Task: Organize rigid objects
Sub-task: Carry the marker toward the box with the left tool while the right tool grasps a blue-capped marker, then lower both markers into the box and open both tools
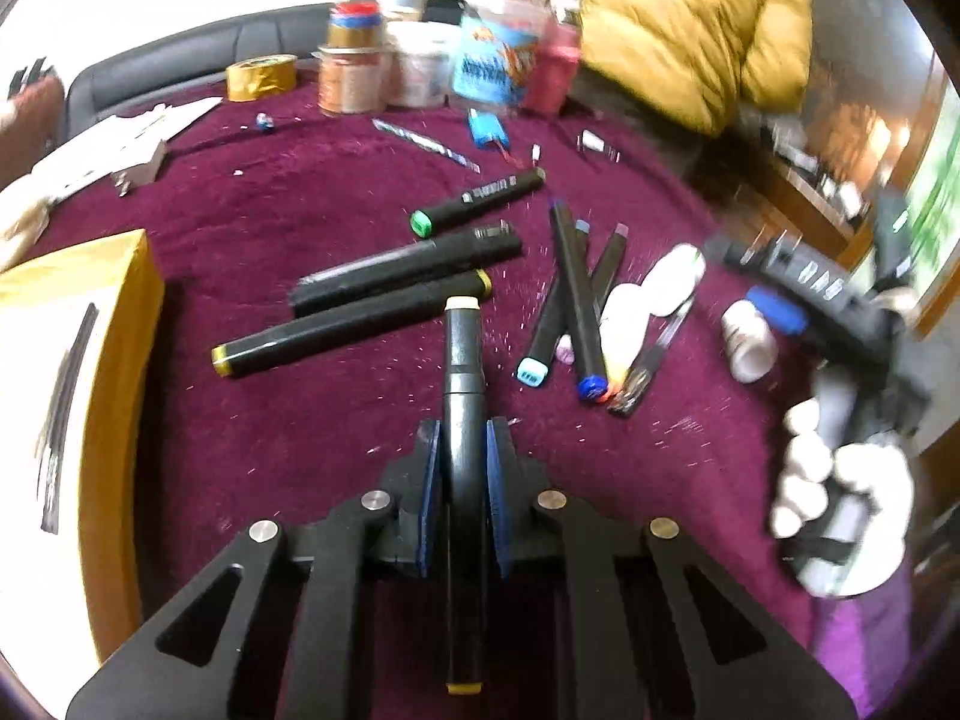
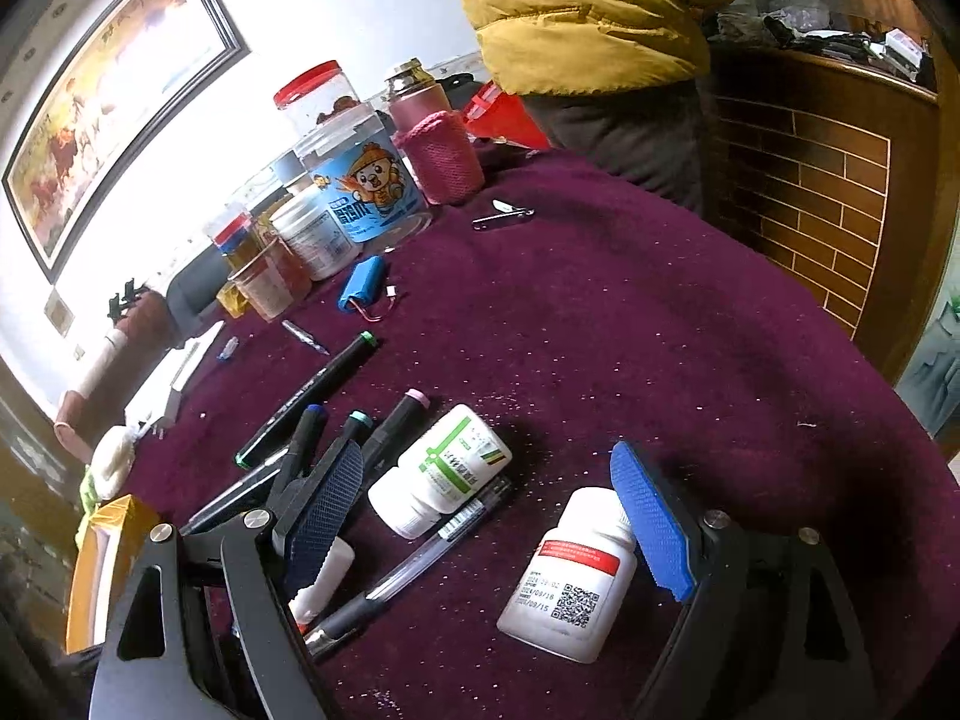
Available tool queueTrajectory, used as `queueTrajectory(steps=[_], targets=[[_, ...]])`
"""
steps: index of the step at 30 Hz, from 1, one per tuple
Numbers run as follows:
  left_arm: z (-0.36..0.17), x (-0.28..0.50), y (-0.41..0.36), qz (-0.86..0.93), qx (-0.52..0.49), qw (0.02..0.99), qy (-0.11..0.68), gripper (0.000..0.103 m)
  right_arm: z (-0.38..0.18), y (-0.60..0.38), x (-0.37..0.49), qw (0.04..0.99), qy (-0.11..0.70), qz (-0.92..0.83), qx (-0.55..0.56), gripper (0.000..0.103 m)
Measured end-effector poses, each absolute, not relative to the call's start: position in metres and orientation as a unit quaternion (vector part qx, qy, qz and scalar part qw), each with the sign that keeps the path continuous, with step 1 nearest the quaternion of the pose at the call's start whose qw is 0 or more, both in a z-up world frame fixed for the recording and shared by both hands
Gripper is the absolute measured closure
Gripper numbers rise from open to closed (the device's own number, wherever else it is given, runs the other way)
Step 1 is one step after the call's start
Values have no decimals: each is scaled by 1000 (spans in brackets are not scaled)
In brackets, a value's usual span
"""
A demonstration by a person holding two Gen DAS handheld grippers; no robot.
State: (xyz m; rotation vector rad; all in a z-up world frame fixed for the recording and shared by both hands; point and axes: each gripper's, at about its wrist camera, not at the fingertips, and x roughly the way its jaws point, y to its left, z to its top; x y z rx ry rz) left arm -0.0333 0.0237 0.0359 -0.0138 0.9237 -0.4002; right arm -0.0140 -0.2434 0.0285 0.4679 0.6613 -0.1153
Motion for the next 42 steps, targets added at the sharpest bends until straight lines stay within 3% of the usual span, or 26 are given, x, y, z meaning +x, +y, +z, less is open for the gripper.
queueTrajectory(steps=[13,20,28,32,36,37,39,42], targets=[[72,-69,104,-229,-134,883,387,91,22,-242,-9,914,338,-70,212,22],[95,-85,150,-244,-164,892,345,91,56,-210,-25,931,314,-61,176,22],[97,-95,203,-236,-213,889,330,91,65,-136,16,916,380,36,122,24],[102,-103,233,-215,-222,896,318,91,46,-117,42,901,425,21,85,49],[101,-107,257,-193,-231,902,309,91,30,-110,51,889,453,0,70,55],[100,-108,261,-189,-233,903,309,91,26,-108,51,887,457,-5,64,62],[98,-110,270,-181,-238,903,308,91,25,-108,50,889,454,-15,52,84],[93,-111,278,-169,-241,904,311,91,26,-115,46,888,454,-6,72,91]])
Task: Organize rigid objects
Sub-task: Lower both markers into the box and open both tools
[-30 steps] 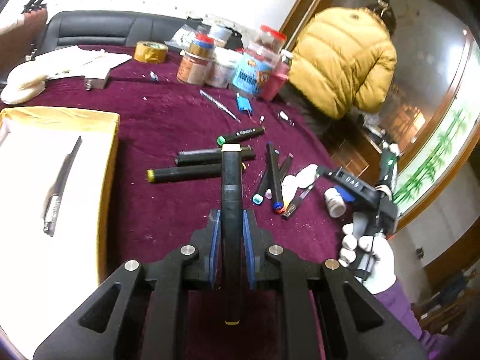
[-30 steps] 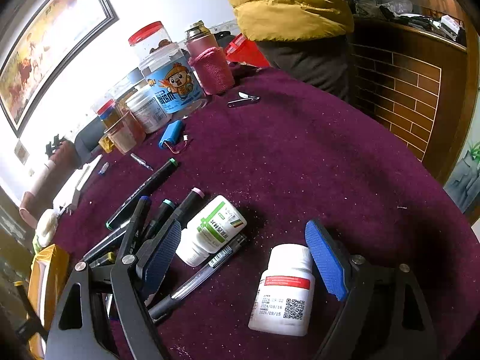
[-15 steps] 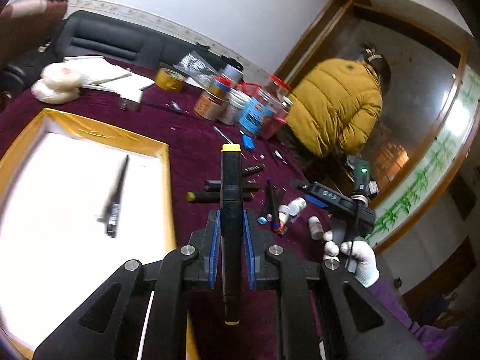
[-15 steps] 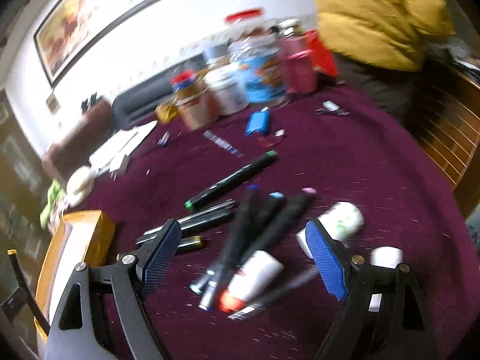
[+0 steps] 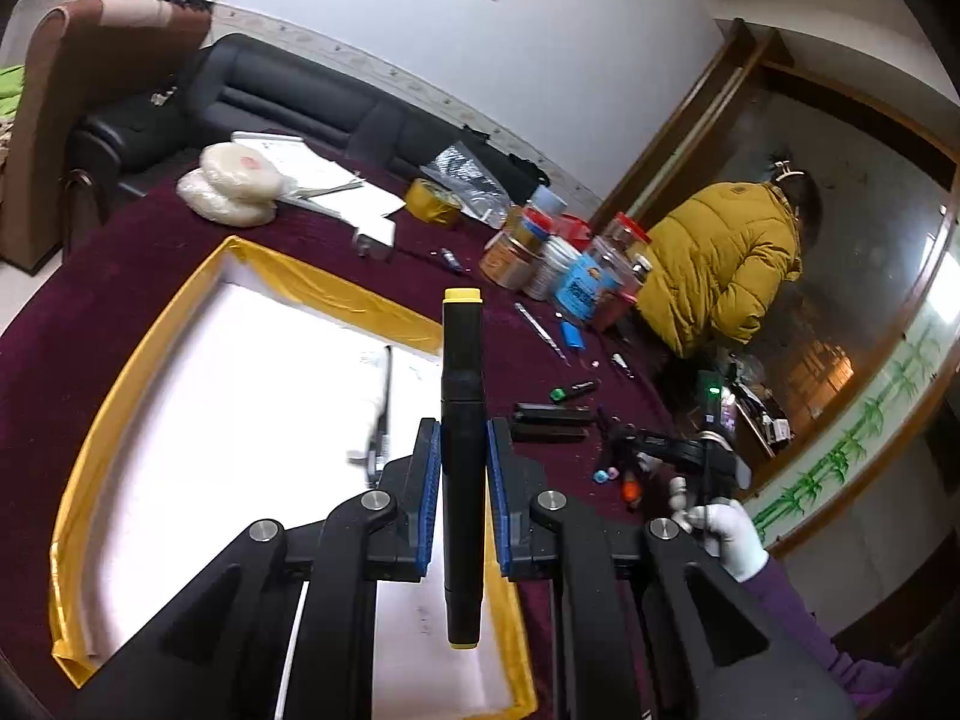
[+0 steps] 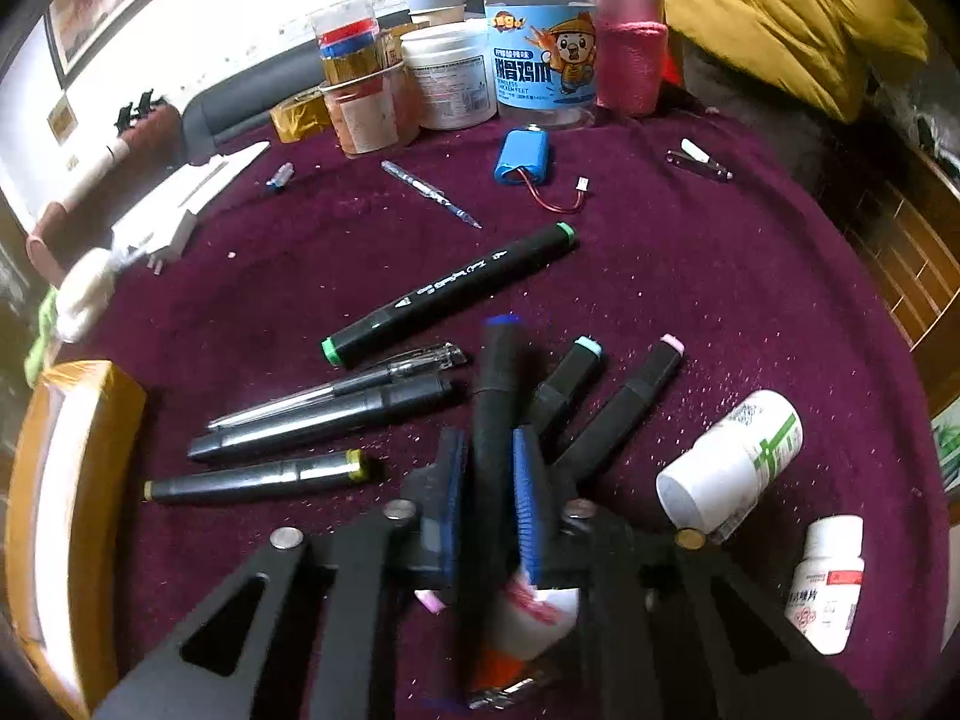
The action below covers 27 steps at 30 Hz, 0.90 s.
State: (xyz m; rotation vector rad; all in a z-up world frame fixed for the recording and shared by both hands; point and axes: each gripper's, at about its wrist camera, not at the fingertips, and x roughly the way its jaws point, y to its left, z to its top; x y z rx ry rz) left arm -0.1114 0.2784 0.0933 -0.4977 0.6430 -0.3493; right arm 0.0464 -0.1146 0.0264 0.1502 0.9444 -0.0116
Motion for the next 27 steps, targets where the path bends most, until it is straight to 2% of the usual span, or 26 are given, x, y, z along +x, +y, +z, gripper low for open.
queueTrajectory(steps=[9,16,21,27], targets=[[80,-94,301,-132,-243,897,345,91,56,-111,13,883,430,95,164,90],[74,-50,304,-113,-210,892,383,91,70,-43,9,837,445,230,219,90],[56,-4,302,-96,-198,879,423,91,64,32,19,811,472,276,207,90],[31,23,297,-69,-198,865,456,91,41,97,39,814,502,250,152,90]])
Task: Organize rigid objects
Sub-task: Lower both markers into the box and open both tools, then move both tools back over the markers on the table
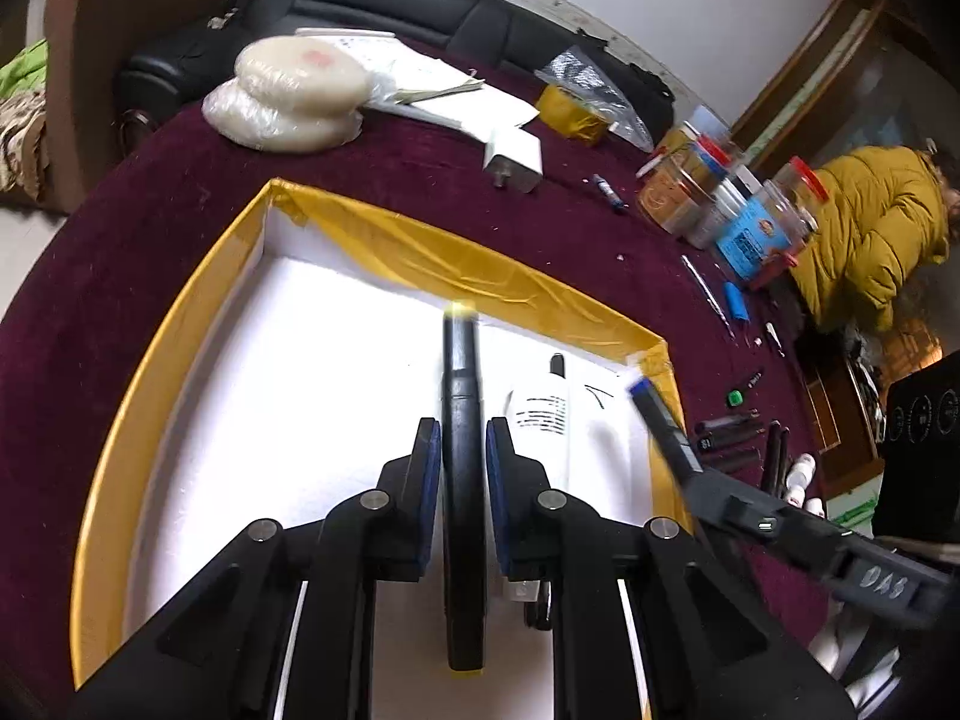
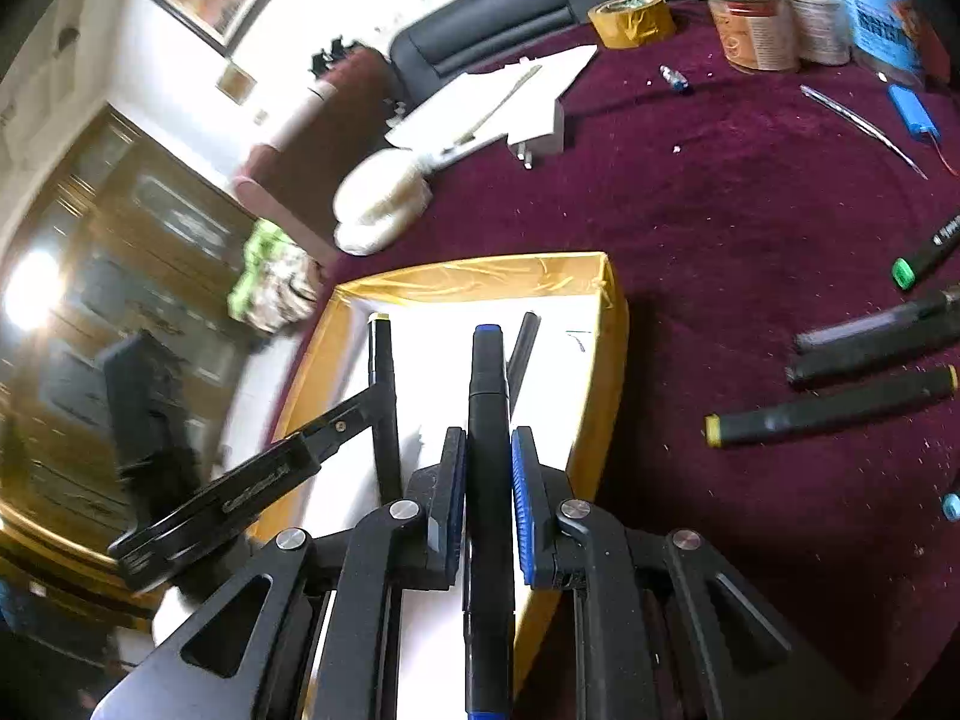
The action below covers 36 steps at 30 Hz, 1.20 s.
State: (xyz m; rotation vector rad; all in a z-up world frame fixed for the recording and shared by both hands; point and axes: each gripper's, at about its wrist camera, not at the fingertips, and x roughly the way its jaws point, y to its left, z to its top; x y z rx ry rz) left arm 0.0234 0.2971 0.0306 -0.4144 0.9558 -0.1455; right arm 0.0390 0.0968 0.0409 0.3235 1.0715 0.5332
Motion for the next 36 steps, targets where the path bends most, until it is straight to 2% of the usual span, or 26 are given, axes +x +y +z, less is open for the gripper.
queueTrajectory(steps=[2,4,5,6,9,12,16,17,19,22,24,30,36], targets=[[27,20,298,-71,-212,861,456,88,36,108,41,822,501,236,128,89],[23,14,301,-77,-227,857,456,79,32,112,39,828,500,224,115,87],[21,11,302,-74,-235,855,456,70,32,111,40,829,501,221,112,82],[18,9,305,-67,-242,853,457,65,32,109,40,830,501,219,113,79],[11,-6,314,-61,-273,849,449,65,43,89,45,834,486,222,135,78],[10,-15,319,-59,-293,845,444,64,71,57,60,869,450,164,128,73],[7,-25,331,-56,-328,839,432,64,104,10,63,915,385,84,90,60],[8,-25,332,-53,-330,839,430,63,106,-1,56,920,375,80,80,53],[14,-27,330,-57,-323,844,423,63,102,-17,44,925,366,73,72,47],[42,-36,309,-68,-280,872,396,61,83,-43,28,925,368,51,83,47],[55,-40,291,-86,-257,880,390,50,65,-66,24,920,374,37,112,47],[82,-40,212,-145,-159,888,406,49,39,-134,21,911,374,3,173,47],[87,-39,152,-186,-140,874,426,50,77,-209,42,912,329,22,245,47]])
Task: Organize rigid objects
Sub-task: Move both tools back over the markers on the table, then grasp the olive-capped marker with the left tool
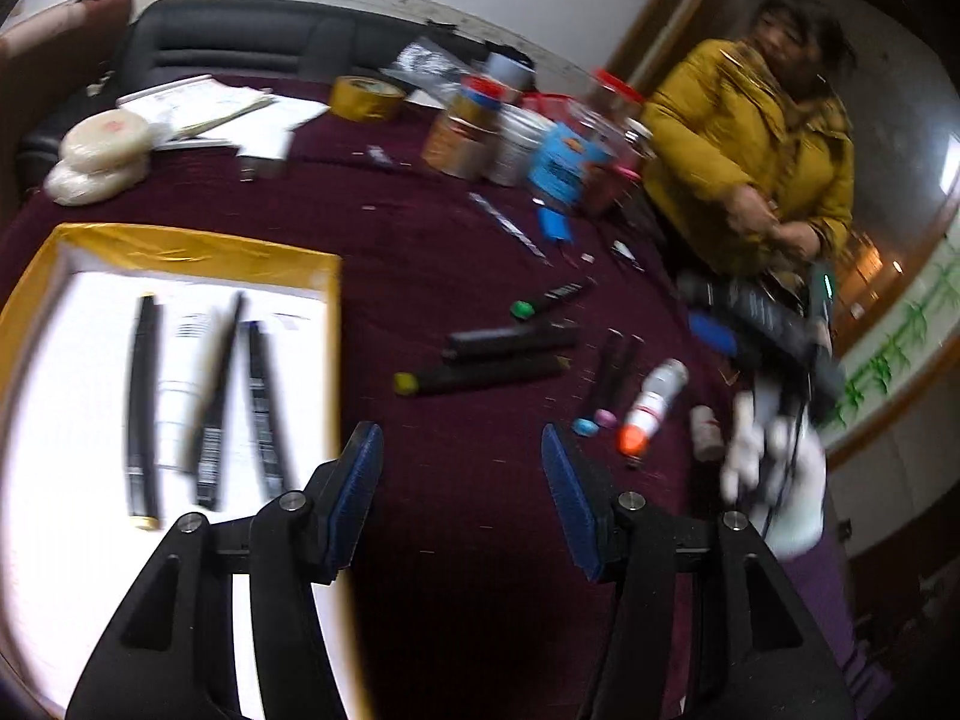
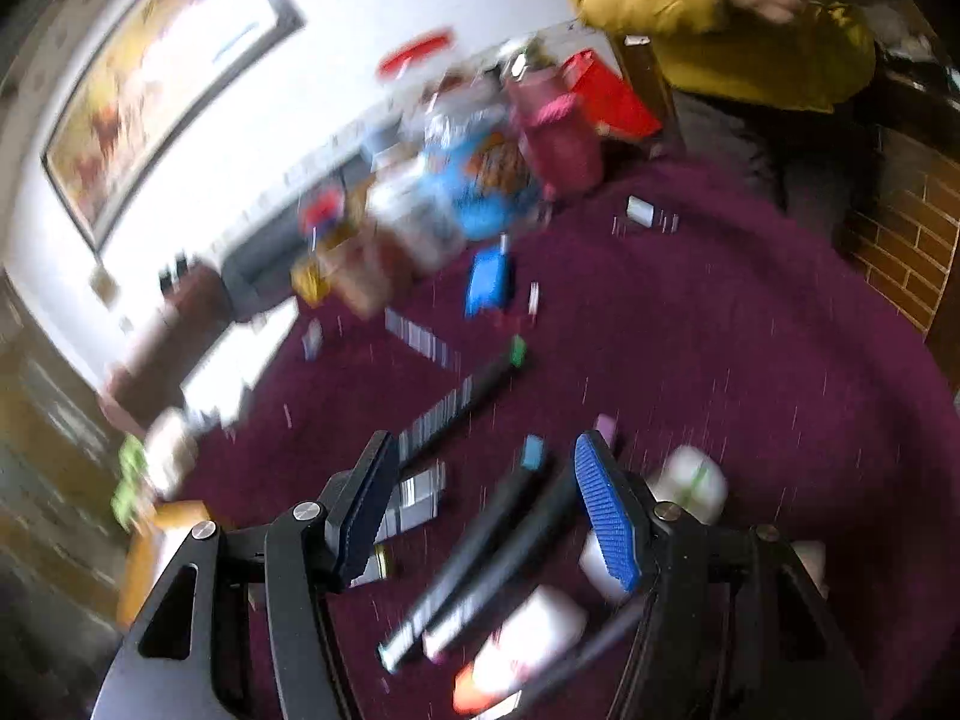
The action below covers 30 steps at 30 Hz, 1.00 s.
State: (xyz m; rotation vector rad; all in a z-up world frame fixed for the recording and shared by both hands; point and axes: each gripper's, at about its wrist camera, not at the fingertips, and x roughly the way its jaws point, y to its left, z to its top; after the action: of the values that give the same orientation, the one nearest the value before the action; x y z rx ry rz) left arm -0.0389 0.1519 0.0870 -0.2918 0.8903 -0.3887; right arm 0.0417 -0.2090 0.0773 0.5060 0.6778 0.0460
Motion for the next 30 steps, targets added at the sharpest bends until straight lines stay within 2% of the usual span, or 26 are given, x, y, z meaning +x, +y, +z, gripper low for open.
queueTrajectory(steps=[5,10,16,22,28,29,30], targets=[[96,-51,118,-201,-100,877,425,50,113,-274,115,905,312,-4,289,47],[102,-49,110,-189,-76,882,425,50,108,-307,173,877,346,-31,332,47],[81,-13,87,-168,-12,870,463,50,88,-288,112,885,350,3,307,47],[42,26,36,-181,84,850,488,50,52,-278,21,897,305,7,320,47],[15,47,-1,-151,205,848,464,49,42,-290,10,899,296,-8,323,47],[13,46,-4,-150,217,851,454,51,38,-291,9,896,303,-11,323,47],[13,44,-5,-151,223,852,450,61,35,-291,11,893,308,-8,327,47]])
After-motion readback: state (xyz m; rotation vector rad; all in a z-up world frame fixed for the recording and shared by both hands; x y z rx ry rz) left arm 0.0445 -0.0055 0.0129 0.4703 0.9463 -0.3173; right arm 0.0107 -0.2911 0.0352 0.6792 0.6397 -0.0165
